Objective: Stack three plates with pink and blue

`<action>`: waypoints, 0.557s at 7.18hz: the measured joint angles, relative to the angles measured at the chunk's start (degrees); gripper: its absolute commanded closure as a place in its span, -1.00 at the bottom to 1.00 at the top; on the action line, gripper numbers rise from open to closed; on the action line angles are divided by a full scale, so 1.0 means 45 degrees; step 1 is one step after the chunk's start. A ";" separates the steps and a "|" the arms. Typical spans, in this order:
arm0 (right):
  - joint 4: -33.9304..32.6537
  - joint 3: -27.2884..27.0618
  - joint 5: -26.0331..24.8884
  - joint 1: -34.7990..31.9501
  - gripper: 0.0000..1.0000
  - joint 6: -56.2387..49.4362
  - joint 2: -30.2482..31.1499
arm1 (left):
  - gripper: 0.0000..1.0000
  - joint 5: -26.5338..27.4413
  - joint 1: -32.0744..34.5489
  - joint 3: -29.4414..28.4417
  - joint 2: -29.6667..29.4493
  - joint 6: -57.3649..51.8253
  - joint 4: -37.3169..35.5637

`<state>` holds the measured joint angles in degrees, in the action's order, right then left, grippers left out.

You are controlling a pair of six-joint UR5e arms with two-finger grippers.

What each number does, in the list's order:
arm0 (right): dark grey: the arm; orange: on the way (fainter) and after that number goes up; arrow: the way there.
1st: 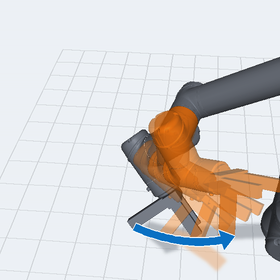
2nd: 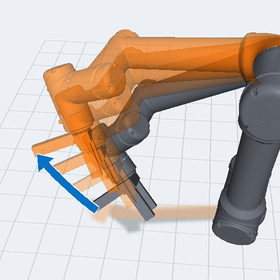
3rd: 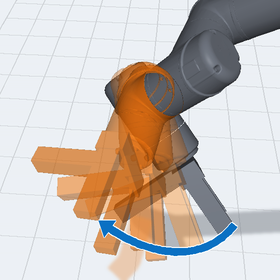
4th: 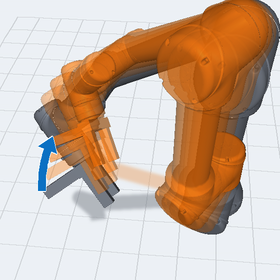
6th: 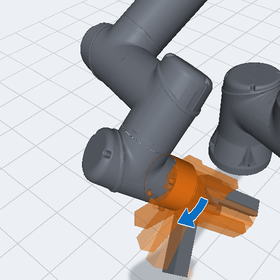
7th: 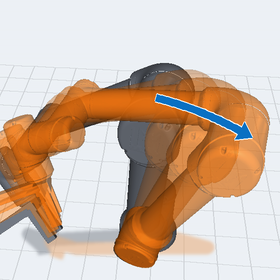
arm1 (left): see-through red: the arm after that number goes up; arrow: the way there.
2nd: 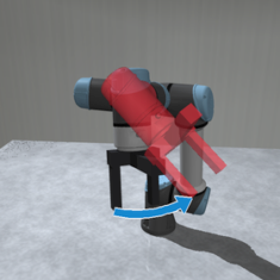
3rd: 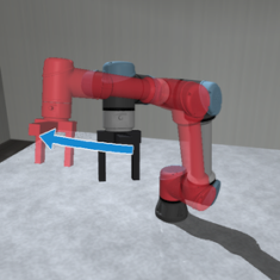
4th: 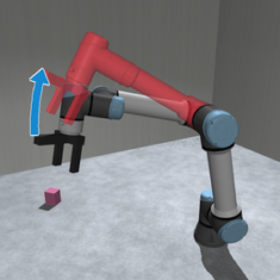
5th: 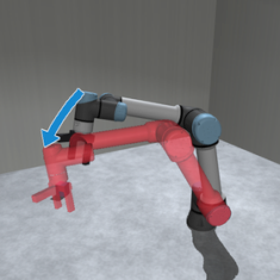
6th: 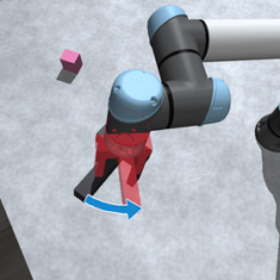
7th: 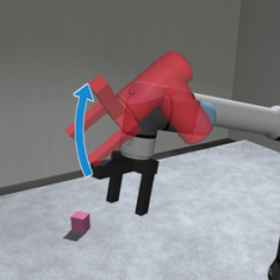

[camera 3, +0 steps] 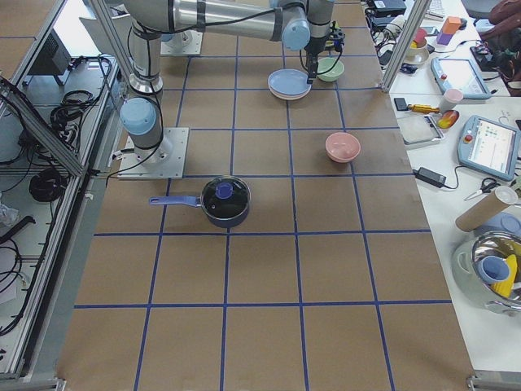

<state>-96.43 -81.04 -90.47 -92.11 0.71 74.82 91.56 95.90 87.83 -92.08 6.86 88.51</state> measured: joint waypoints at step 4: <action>-0.0285 -0.1491 -0.0018 0.0785 -1.00 -0.1470 0.2428 | -1.00 0.0008 -0.0004 0.0045 0.0084 0.0056 0.0008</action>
<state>-97.72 -87.75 -90.55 -88.57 -5.90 85.75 91.60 95.89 88.04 -91.70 7.11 88.55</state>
